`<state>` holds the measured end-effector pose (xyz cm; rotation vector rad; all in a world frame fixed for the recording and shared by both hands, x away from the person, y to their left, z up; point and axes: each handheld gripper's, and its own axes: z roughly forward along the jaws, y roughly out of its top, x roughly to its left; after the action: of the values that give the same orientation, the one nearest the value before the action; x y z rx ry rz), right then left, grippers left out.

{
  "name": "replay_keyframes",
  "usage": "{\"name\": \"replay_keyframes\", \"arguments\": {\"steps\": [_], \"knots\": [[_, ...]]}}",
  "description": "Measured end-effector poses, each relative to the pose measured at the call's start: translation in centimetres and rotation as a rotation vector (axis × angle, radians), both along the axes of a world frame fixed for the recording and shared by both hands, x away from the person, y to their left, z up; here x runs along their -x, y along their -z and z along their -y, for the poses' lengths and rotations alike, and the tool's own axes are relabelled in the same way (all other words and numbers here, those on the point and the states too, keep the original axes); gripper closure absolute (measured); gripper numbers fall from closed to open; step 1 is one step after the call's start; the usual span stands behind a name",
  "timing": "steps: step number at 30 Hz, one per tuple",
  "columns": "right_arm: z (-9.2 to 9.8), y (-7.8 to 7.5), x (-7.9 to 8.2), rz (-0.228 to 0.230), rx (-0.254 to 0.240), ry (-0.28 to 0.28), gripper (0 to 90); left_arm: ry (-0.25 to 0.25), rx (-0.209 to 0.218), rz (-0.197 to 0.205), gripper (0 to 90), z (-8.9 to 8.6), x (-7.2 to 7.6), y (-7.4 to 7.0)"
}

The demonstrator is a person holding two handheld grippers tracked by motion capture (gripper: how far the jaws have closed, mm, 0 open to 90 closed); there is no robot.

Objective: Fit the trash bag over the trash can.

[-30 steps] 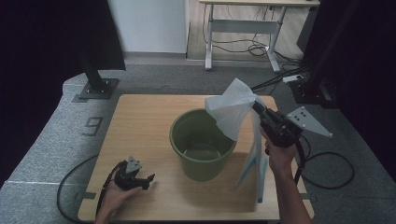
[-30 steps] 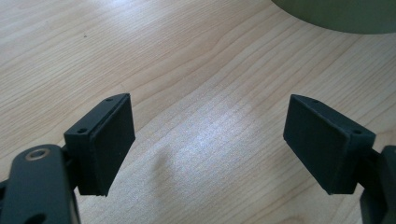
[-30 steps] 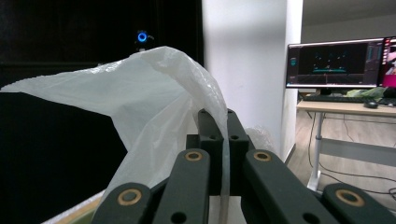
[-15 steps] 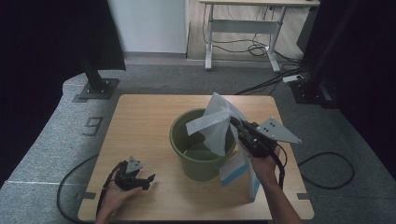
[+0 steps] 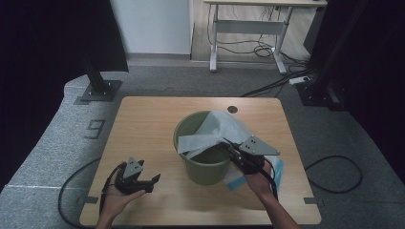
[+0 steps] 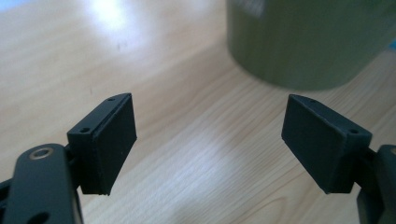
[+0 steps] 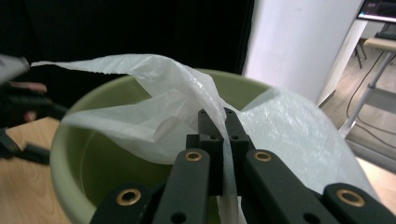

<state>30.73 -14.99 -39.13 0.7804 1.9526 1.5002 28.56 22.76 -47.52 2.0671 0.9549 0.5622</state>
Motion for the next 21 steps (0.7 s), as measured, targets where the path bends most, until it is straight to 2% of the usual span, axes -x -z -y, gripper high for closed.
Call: {"name": "replay_keyframes", "arguments": {"steps": [2,5,9,12,13,15,16,18,19,21], "knots": [[0.4,0.3,-0.1,-0.005,0.004,0.009,88.6,0.014,0.015,0.021,18.0,0.3,0.4,-1.1],[0.7,0.6,-0.6,-0.042,0.003,0.009,88.5,0.032,0.034,0.044,18.9,1.0,1.0,-2.4],[-0.7,0.4,-0.6,-0.049,0.03,-0.032,88.4,0.06,0.045,0.067,19.1,1.8,1.5,-3.6],[-1.8,0.3,-0.4,-0.051,0.051,-0.062,85.9,0.07,0.054,0.069,19.2,2.2,1.7,-3.8],[-1.8,0.3,-0.2,-0.047,0.059,-0.066,79.6,0.074,0.051,0.066,19.2,2.2,1.8,-3.8],[-1.7,0.3,0.8,-0.022,0.072,-0.065,61.0,0.076,0.048,0.063,19.2,2.3,1.7,-3.7],[-1.6,0.3,1.4,-0.01,0.069,-0.058,55.5,0.075,0.047,0.061,19.2,2.3,1.7,-3.6],[-0.9,0.4,2.9,0.028,0.043,-0.029,44.6,0.073,0.048,0.059,19.2,2.2,1.6,-3.5],[-0.3,0.5,3.8,0.054,0.012,-0.005,39.1,0.073,0.049,0.059,19.3,2.2,1.6,-3.5],[0.6,0.4,4.8,0.078,-0.027,0.028,34.2,0.075,0.053,0.059,19.3,2.2,1.6,-3.6]]}}
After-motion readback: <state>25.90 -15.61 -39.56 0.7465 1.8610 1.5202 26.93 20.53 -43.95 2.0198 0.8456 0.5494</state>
